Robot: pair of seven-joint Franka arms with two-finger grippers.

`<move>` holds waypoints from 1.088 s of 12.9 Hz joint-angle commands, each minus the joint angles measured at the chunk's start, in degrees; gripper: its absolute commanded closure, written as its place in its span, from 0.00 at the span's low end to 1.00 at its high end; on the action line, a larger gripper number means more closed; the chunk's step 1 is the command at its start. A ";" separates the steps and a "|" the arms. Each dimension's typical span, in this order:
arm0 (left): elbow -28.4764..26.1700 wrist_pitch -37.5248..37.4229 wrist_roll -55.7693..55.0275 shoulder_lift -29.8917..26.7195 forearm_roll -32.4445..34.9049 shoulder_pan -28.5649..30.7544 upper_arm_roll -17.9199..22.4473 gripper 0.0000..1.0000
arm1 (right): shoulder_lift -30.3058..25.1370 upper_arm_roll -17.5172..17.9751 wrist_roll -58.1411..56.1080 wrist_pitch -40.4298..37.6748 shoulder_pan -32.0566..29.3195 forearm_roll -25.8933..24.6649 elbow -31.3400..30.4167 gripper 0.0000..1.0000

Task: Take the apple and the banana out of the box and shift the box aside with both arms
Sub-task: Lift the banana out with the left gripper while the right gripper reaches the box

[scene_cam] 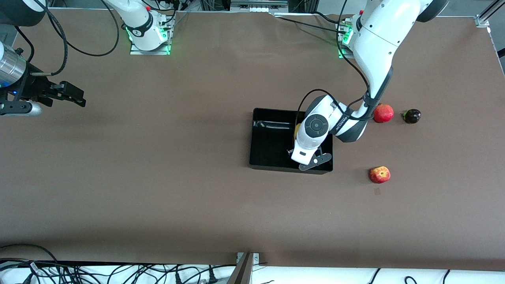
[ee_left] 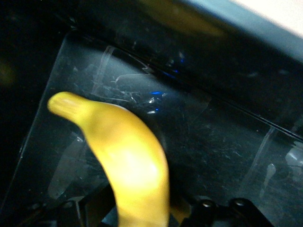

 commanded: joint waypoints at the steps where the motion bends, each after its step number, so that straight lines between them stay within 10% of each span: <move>1: -0.94 -2.63 -1.56 -1.56 1.35 -0.18 -1.38 1.00 | 0.38 0.53 0.00 -0.18 -0.66 -0.73 0.90 0.00; 11: 4.06 -40.14 25.81 -17.74 -7.52 11.13 -3.06 1.00 | 2.91 1.50 -0.78 1.84 1.27 -0.56 1.78 0.00; 14: 4.69 -41.41 40.83 -17.56 -2.80 15.81 2.72 1.00 | 5.47 1.50 -0.79 1.67 1.45 -0.91 1.60 0.00</move>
